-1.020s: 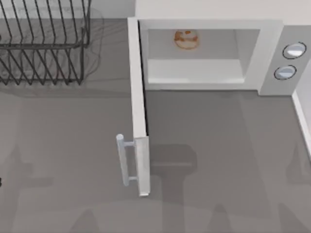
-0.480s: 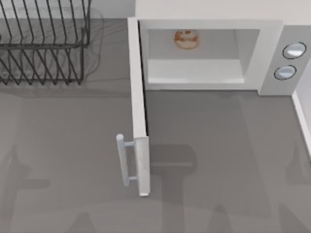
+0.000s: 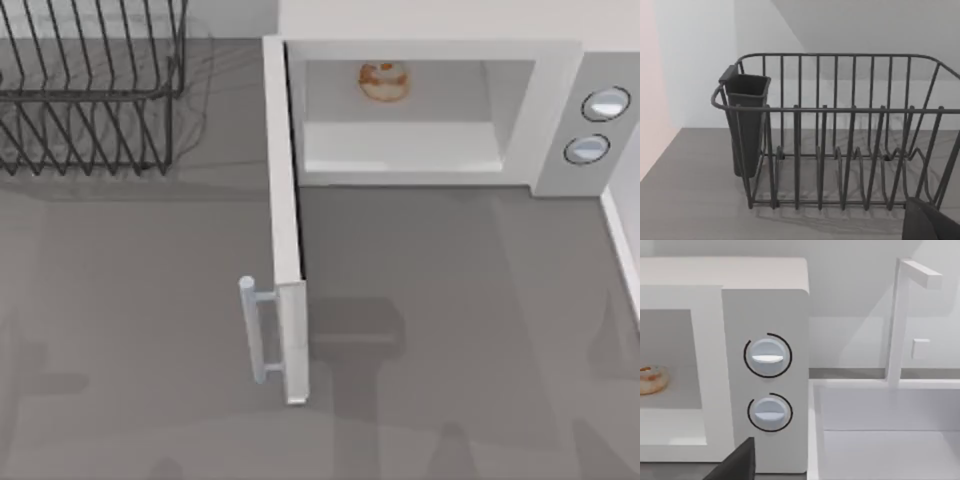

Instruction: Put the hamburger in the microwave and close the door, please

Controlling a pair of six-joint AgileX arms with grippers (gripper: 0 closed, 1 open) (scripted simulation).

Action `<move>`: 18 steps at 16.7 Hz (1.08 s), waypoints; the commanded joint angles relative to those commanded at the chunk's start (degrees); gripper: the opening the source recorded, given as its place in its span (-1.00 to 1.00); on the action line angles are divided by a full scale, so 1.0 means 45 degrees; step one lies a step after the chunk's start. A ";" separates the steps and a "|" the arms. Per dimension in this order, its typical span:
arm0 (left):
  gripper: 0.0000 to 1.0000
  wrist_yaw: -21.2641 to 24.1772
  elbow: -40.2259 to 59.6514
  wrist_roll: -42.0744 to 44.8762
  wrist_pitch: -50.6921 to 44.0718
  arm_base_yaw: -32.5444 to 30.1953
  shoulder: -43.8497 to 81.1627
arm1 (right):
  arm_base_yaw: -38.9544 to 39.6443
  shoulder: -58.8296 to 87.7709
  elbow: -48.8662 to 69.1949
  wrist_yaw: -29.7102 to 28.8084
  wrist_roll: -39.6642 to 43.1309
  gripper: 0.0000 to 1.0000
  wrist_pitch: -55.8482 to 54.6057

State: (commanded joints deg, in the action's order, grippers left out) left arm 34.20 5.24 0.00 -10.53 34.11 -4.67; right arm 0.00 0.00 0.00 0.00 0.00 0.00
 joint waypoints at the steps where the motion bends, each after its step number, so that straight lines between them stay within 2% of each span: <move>1: -1.00 0.0336 0.0106 0.0003 -0.0068 0.0356 0.0007 | 0.0000 0.0000 0.0000 0.0000 0.0000 1.00 0.0000; 3: -1.00 0.0675 0.0226 0.0007 -0.0128 0.0689 0.0006 | 0.0000 0.0000 0.0000 0.0000 0.0000 1.00 0.0000; 7: -1.00 0.0689 0.0189 0.0016 -0.0106 0.0689 -0.0015 | 0.0000 0.0000 0.0000 0.0000 0.0000 1.00 0.0000; 13: -1.00 0.2190 0.0275 0.0025 -0.0136 0.2172 0.0045 | 0.0000 0.0000 0.0000 0.0000 0.0000 1.00 0.0000; 18: -1.00 0.2259 0.0268 0.0025 -0.0138 0.2256 0.0056 | 0.0000 0.0000 0.0000 0.0000 0.0000 1.00 0.0000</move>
State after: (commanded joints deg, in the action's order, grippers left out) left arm 44.36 6.45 0.12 -11.15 44.26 -4.42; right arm 0.00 0.00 0.00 0.00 0.00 0.00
